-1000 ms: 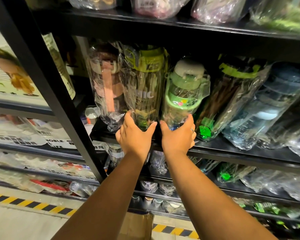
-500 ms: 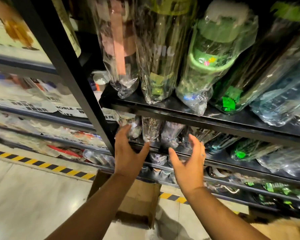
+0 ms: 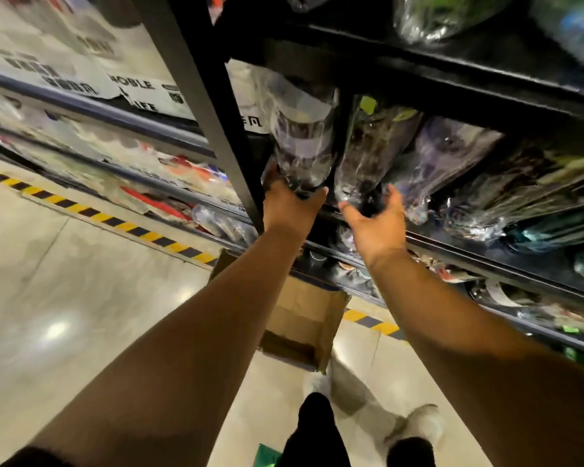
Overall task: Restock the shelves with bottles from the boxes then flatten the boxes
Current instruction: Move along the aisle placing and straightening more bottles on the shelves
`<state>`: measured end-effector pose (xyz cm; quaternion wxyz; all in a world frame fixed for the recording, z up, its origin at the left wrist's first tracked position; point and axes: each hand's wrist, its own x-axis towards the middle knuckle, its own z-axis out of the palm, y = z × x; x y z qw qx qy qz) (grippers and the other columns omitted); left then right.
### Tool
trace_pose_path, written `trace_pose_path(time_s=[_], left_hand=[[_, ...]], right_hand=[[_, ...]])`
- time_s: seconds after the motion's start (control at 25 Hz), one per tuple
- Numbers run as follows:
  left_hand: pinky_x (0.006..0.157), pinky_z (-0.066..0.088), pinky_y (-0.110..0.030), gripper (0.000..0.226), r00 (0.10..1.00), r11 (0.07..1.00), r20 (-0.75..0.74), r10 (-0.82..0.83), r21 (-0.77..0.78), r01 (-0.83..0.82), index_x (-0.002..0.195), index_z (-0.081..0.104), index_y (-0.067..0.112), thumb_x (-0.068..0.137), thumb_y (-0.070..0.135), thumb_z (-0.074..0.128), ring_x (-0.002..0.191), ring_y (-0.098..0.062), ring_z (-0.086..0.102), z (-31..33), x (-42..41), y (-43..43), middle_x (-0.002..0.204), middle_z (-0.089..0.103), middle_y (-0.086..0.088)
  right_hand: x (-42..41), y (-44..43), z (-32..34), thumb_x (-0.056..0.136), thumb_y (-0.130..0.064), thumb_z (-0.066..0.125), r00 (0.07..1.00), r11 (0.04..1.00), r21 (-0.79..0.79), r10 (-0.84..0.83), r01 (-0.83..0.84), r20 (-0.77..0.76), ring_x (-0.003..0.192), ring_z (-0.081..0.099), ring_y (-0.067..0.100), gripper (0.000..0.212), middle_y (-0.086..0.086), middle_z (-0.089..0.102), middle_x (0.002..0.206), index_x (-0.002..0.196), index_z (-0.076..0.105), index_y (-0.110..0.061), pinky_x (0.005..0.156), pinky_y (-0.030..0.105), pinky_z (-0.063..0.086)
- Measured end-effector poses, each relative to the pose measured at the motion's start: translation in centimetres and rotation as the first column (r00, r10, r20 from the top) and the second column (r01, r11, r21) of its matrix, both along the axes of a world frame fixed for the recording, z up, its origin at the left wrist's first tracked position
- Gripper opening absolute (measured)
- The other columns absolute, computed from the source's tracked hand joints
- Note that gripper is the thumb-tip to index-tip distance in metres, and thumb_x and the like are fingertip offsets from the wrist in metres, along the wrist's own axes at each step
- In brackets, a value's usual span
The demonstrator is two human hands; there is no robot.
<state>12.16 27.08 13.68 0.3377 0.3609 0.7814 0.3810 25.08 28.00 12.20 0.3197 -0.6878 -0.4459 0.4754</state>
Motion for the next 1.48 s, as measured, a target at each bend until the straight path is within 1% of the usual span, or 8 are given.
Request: trace_pose_path(time_s=[0.16, 0.32, 0.64, 0.84, 1.04, 1.16, 1.28, 1.48], left_hand=[[0.114, 0.037, -0.035, 0.091, 1.000, 0.995, 0.003, -0.002, 0.095, 0.001, 0.151, 0.030, 0.011, 0.080, 0.039, 0.080, 0.136, -0.025, 0.047, -2.6, -0.8, 2.4, 0.150, 0.048, -0.009], [0.108, 0.045, -0.043, 0.112, 1.000, 0.981, 0.021, -0.022, 0.192, 0.018, 0.146, 0.028, 0.020, 0.060, 0.071, 0.078, 0.132, -0.019, 0.051, -8.6, -2.5, 6.2, 0.144, 0.053, -0.001], [0.102, 0.051, -0.045, 0.098, 0.985, 0.970, 0.170, 0.017, 0.238, -0.057, 0.139, 0.036, 0.029, 0.054, 0.039, 0.083, 0.117, -0.014, 0.063, -5.9, -2.3, 5.8, 0.127, 0.066, 0.006], [0.113, 0.041, -0.042, 0.087, 0.996, 0.996, 0.073, -0.042, 0.085, 0.036, 0.151, 0.029, 0.017, 0.080, 0.037, 0.076, 0.135, -0.023, 0.048, -3.8, -1.2, 2.6, 0.149, 0.048, -0.006], [0.105, 0.048, -0.040, 0.056, 0.983, 0.992, 0.171, -0.070, 0.114, 0.051, 0.132, 0.051, 0.020, 0.083, 0.025, 0.078, 0.115, -0.012, 0.057, -3.6, 2.7, -5.1, 0.127, 0.058, 0.002], [0.105, 0.046, -0.026, 0.068, 0.949, 0.968, 0.198, -0.247, 0.093, 0.232, 0.134, 0.049, 0.020, 0.077, 0.032, 0.084, 0.115, 0.002, 0.054, -3.7, 7.1, -5.3, 0.136, 0.054, -0.001], [0.110, 0.033, -0.016, 0.093, 0.949, 0.952, 0.100, -0.298, 0.100, 0.289, 0.152, 0.031, 0.017, 0.078, 0.036, 0.084, 0.138, -0.009, 0.039, -2.6, 11.5, -2.2, 0.155, 0.037, -0.002], [0.111, 0.041, -0.036, 0.094, 0.957, 0.955, 0.096, -0.273, 0.147, 0.258, 0.144, 0.035, 0.007, 0.072, 0.036, 0.088, 0.131, -0.024, 0.049, -2.4, 14.5, 2.8, 0.143, 0.048, -0.010]], right_hand=[[-1.3, 2.1, -3.5, 0.055, -0.064, 0.073, 1.000, 0.999, 0.039, -0.010, 0.009, 0.015, 0.127, 0.054, 0.022, 0.110, 0.002, 0.048, 0.144, 0.147, 0.029, -0.023, 0.106, 0.044, 0.046], [-1.9, 3.1, -4.1, 0.052, -0.065, 0.066, 0.998, 0.997, 0.067, -0.049, 0.046, 0.036, 0.122, 0.057, 0.022, 0.109, -0.001, 0.050, 0.141, 0.144, 0.030, -0.017, 0.102, 0.039, 0.048], [-2.1, 2.6, -4.4, 0.079, -0.029, 0.077, 0.999, 0.996, 0.072, -0.047, 0.047, -0.001, 0.121, 0.054, 0.018, 0.088, 0.002, 0.043, 0.144, 0.152, 0.027, -0.023, 0.095, 0.023, 0.043], [-1.1, 0.0, -3.0, 0.080, -0.022, 0.076, 0.989, 0.999, 0.024, -0.045, 0.049, -0.142, 0.110, 0.062, 0.020, 0.075, 0.001, 0.048, 0.139, 0.145, 0.040, -0.027, 0.101, 0.038, 0.050], [5.6, -4.5, -2.1, 0.087, -0.009, 0.071, 0.927, 0.929, 0.047, -0.362, 0.368, -0.103, 0.085, 0.061, 0.009, 0.032, 0.007, 0.062, 0.112, 0.113, 0.057, -0.020, 0.090, 0.027, 0.050], [9.2, -5.0, -1.6, 0.083, -0.022, 0.077, 0.886, 0.883, 0.088, -0.463, 0.461, 0.009, 0.114, 0.057, 0.017, 0.056, 0.008, 0.054, 0.130, 0.131, 0.049, -0.021, 0.105, 0.034, 0.045], [11.7, -3.6, -1.5, 0.080, -0.030, 0.080, 0.880, 0.883, 0.131, -0.465, 0.452, 0.097, 0.129, 0.048, 0.021, 0.083, 0.011, 0.042, 0.143, 0.148, 0.035, -0.014, 0.113, 0.036, 0.037], [14.0, -0.1, -2.0, 0.080, -0.032, 0.081, 0.883, 0.882, 0.106, -0.466, 0.459, 0.053, 0.141, 0.035, 0.018, 0.098, 0.007, 0.028, 0.157, 0.156, 0.021, -0.015, 0.101, 0.013, 0.023]])
